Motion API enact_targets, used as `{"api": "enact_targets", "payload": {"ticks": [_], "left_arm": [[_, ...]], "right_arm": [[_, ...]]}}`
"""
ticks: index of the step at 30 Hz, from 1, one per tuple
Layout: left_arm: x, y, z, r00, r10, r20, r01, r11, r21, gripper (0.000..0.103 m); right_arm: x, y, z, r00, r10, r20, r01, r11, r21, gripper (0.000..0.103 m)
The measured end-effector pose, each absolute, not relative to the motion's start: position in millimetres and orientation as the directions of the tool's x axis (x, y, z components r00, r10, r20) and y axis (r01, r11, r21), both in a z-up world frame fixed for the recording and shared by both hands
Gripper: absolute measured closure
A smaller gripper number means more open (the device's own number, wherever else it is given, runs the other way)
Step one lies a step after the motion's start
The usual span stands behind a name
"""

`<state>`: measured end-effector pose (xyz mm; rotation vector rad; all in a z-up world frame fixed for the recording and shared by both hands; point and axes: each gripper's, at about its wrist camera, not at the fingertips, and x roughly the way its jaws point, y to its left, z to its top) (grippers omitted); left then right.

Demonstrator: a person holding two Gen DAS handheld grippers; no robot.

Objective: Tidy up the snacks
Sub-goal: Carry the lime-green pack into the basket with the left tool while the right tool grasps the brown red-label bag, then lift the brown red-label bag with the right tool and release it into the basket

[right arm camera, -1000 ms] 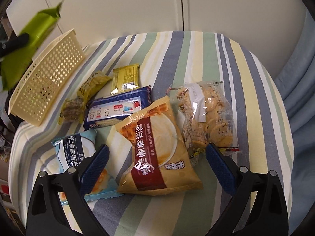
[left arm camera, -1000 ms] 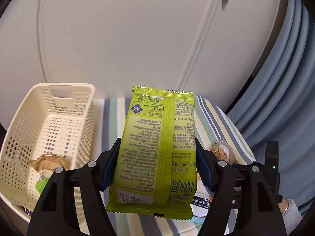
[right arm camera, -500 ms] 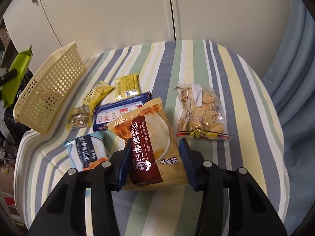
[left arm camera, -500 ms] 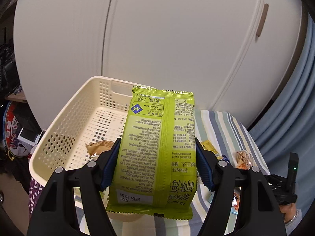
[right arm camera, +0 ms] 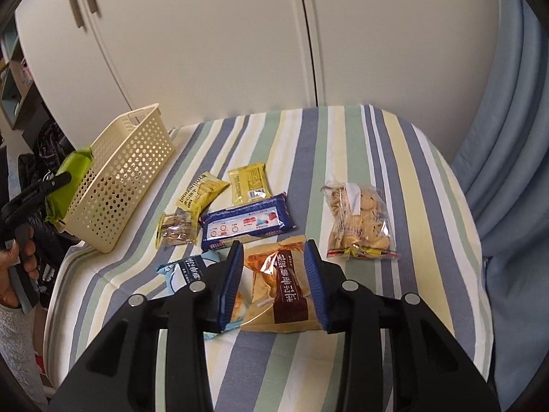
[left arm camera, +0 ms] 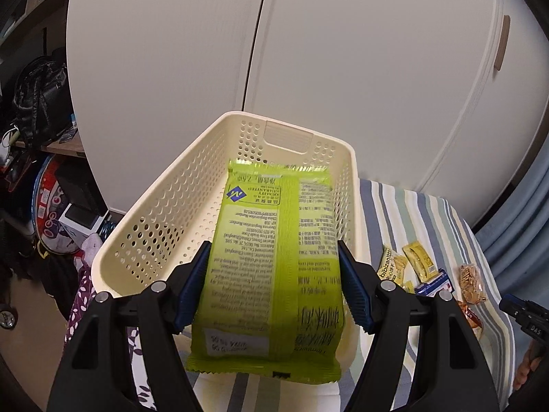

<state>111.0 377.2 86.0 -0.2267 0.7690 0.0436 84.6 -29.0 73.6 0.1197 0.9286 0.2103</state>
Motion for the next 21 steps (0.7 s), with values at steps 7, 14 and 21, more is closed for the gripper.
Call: {"api": "enact_targets", "payload": {"ticks": [7,14,21], "left_arm": [[109,383,83,0.722,-0.003,-0.692,-0.163,0.971,-0.174,0.007],[94,378,92,0.750,0.004,-0.662,-0.172,0.967,-0.189,0.007],[76,364,92,0.763,-0.024,-0.646,-0.135,0.971,-0.196,0.007]], "right_arm": [[88,-49,52,0.567,0.192,-0.801,-0.058,0.979,0.194,0.025],[97,-33,22,0.497,0.199,-0.845,-0.098,0.980,0.174,0.025],[117,-12,-17,0.374,0.183,-0.909,-0.145,0.980,0.137,0.025]]}}
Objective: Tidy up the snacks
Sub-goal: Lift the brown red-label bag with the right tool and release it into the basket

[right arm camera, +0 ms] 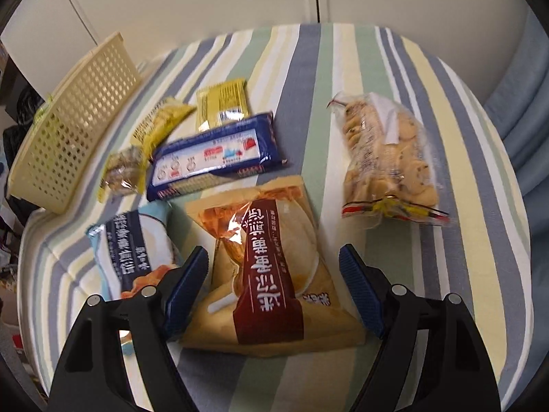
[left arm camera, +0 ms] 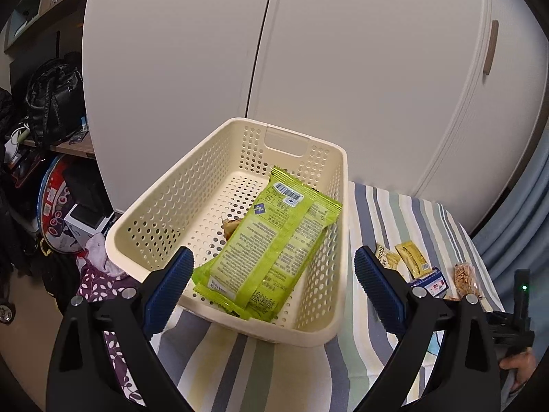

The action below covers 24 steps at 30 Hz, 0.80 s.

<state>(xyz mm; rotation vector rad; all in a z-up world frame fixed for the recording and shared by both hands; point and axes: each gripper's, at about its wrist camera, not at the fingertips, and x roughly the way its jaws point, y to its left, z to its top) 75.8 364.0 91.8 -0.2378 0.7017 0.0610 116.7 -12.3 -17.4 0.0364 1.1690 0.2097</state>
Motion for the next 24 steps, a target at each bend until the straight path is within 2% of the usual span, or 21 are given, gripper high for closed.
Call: {"api": "enact_targets", "payload": {"ticks": [4,6,10,11,19,24], "left_arm": [[68,359,91,0.765,-0.036,-0.643,-0.127,0.970,-0.205,0.007],[64,357,91,0.767,-0.048,-0.640,-0.120,0.969,-0.217,0.007],[55,354,90,0.774,-0.058,-0.631,-0.116,0.966,-0.232,0.007],[54,354,89,0.775,-0.056,-0.630,-0.121,0.964,-0.235,0.007],[44,357,78,0.780,-0.034,-0.625,-0.157,0.956,-0.249,0.007],[33,362,76,0.788,-0.018,-0.615,-0.166,0.956,-0.241,0.007]], "right_arm": [[122,-5,-20,0.354,0.157,-0.922,-0.171,0.980,0.102,0.027],[123,-5,-20,0.366,0.131,-0.921,-0.165,0.983,0.074,0.042],[121,-16,-17,0.386,0.126,-0.914,-0.115,0.989,0.088,0.051],[118,-19,-15,0.397,0.127,-0.909,-0.100,0.990,0.095,0.056],[109,-3,32,0.504,0.159,-0.849,-0.124,0.986,0.111,0.058],[108,34,72,0.556,0.224,-0.800,-0.203,0.971,0.131,0.058]]}}
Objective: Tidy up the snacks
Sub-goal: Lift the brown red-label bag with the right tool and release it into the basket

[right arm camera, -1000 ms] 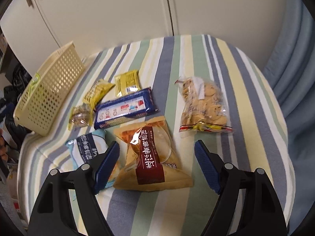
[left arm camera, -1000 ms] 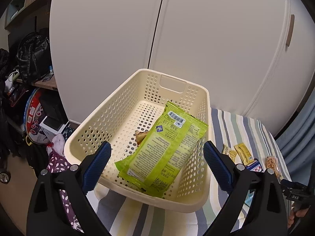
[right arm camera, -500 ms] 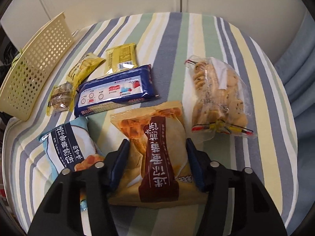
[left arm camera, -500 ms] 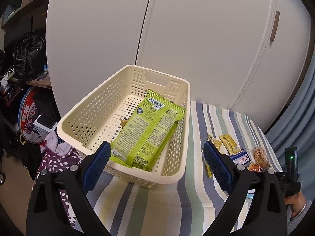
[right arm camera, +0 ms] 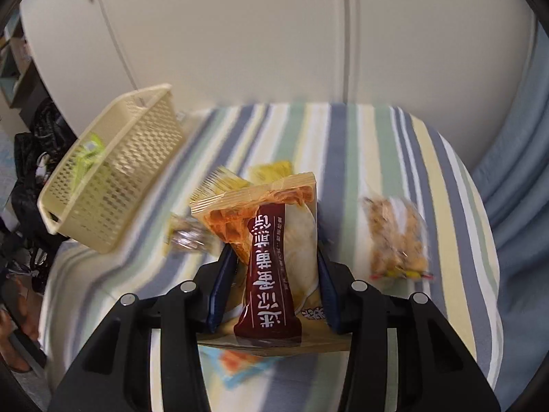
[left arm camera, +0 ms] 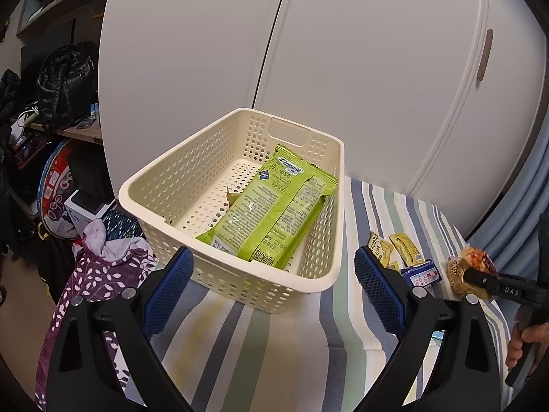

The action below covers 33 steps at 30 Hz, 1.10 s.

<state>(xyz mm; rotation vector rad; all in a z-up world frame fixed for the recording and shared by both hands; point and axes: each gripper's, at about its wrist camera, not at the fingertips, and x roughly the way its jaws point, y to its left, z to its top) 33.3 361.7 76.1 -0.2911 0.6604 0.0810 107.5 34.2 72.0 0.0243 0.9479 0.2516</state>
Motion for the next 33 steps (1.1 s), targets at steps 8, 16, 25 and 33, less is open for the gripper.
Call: {"api": "enact_targets", "payload": {"ticks": [8,16,25,33], "left_arm": [[9,368,64,0.799,0.017,-0.601,-0.199,0.951,-0.238,0.007],[-9,361,56,0.822,0.009,-0.569,-0.181,0.952,-0.247,0.007],[-16,372,55,0.839,-0.012,-0.544,-0.182,0.936,-0.302,0.007],[-16,376,53,0.842,-0.030,-0.539,-0.172,0.931,-0.321,0.007]], "right_arm": [[117,124,116,0.569,0.357,-0.741,-0.340,0.922,0.184,0.058],[135,217,132,0.556,0.424,-0.715,-0.451,0.877,0.169,0.058],[165,281,116,0.520,0.438,-0.733,-0.463,0.866,0.189,0.058],[186,313,108,0.441,0.526,-0.727,-0.478,0.823,0.306,0.032]]}}
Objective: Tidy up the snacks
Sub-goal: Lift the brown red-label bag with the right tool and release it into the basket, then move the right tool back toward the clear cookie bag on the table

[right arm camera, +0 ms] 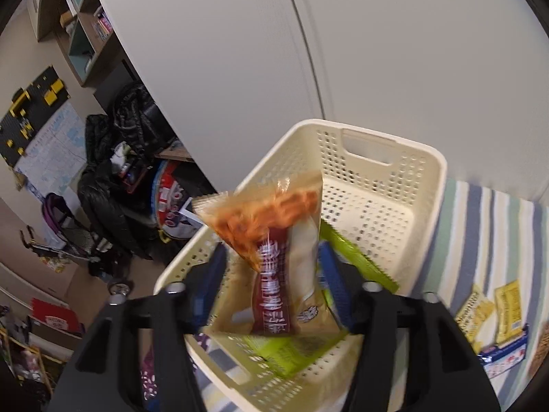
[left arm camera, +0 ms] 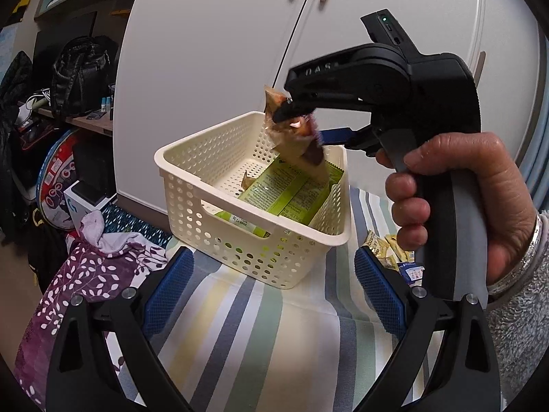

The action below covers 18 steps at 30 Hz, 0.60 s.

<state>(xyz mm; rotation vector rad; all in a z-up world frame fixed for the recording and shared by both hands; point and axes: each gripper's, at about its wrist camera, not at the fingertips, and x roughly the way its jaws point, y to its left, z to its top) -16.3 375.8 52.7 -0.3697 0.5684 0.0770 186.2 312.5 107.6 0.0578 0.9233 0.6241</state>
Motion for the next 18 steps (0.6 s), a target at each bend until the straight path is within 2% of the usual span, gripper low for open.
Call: {"api": "enact_targets", "payload": {"ticks": [13,18], "left_arm": [[-16,370,55,0.834,-0.018,-0.552,-0.172,0.942,-0.289,0.007],[-14,364,56,0.824,-0.009,-0.567,-0.172,0.949,-0.264,0.007]], "right_arm": [[165,285,105,0.455,0.519,-0.724,-0.482,0.827,0.290,0.030],[153,263,103,0.487,0.499,-0.717,-0.467,0.842,0.269,0.024]]}}
